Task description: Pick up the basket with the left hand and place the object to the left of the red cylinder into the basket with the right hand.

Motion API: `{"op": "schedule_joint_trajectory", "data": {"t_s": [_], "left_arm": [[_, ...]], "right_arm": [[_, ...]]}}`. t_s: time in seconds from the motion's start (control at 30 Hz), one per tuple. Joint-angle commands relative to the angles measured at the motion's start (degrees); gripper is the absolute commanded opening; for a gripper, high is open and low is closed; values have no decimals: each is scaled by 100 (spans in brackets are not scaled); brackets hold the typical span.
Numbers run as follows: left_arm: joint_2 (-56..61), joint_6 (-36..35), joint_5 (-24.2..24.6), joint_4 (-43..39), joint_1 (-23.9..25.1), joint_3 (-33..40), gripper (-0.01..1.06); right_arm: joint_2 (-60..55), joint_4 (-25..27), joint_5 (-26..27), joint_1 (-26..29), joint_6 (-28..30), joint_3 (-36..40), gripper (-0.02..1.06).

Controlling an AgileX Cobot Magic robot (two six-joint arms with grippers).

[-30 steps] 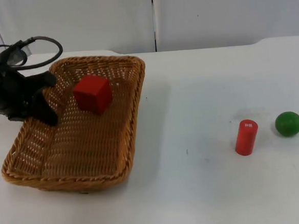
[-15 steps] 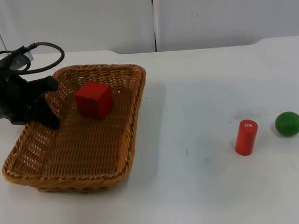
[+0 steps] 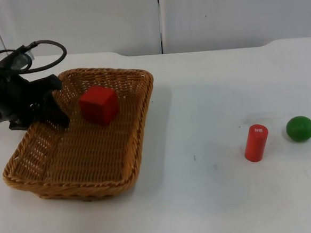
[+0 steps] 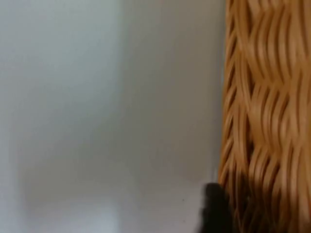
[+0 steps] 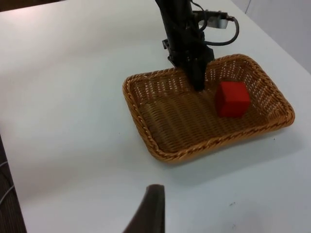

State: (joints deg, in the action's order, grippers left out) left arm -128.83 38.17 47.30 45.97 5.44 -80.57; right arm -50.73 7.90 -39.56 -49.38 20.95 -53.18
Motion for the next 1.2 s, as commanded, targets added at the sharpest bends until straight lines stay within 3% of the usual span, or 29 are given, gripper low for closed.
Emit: {"op": "schedule_joint_trajectory", "data": {"t_s": [0.0,0.03,0.2,0.47,0.67,1.17], "left_arm": [[29,7,43,117,-2,-33,65],[33,7,7,117,-2,-33,74],[79,7,-9,116,-2,-33,89],[397,-111,-146,-2,-2,-33,89],[692,-769,-248,-780,-2,-33,89],[900,-888,553,-935,-77,30,89]], "right_arm": [[30,-10,55,22,46,16,81],[30,-10,55,22,46,16,81],[30,-10,55,22,46,16,81],[30,-10,43,20,46,16,81],[30,-10,31,20,46,16,81],[30,-24,32,20,46,16,81]]}}
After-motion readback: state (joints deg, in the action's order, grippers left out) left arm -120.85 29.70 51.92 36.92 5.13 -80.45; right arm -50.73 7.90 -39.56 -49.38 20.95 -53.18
